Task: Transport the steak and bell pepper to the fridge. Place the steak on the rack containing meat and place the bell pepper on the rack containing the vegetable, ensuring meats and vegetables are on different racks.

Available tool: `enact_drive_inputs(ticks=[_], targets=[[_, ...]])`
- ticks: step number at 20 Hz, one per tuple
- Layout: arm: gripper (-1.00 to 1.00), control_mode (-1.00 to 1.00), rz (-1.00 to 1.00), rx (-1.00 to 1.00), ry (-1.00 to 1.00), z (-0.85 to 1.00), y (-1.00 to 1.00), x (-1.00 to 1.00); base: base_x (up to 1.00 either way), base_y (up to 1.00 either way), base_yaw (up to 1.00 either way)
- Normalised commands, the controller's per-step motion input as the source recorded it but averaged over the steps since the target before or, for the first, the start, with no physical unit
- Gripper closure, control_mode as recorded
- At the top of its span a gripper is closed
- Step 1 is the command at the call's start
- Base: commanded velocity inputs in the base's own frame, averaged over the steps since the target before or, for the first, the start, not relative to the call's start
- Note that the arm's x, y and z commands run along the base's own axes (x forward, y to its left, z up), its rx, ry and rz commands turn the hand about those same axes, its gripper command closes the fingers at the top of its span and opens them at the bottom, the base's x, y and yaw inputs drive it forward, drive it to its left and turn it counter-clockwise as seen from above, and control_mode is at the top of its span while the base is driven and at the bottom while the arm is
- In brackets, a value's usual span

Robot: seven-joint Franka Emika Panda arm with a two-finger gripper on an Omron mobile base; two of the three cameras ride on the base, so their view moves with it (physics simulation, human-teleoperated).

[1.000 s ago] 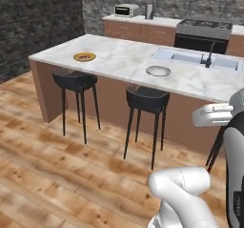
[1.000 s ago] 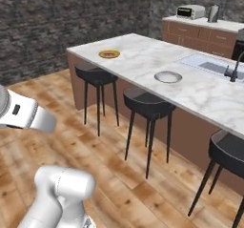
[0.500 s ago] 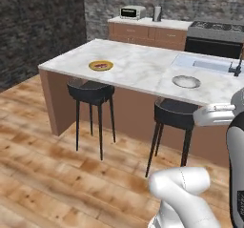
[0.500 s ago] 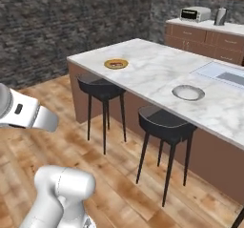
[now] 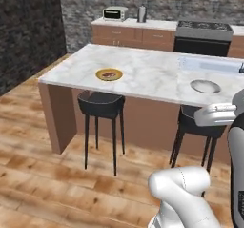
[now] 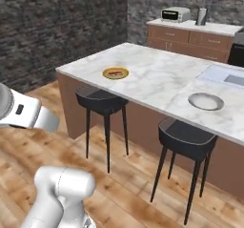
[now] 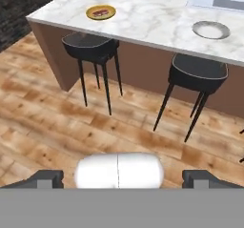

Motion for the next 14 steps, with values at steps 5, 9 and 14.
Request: enact_drive_inputs(ticks=[5, 9, 14], targets=[[-1.0, 1.0, 0.0, 0.0, 0.0, 0.0, 0.0, 0.0, 1.0, 1.0, -0.48], [-1.0, 1.0, 0.0, 0.0, 0.0, 0.0, 0.0, 0.0, 1.0, 1.0, -0.48], [-1.0, 1.0, 0.0, 0.0, 0.0, 0.0, 0.0, 0.0, 0.79, 1.0, -0.46]])
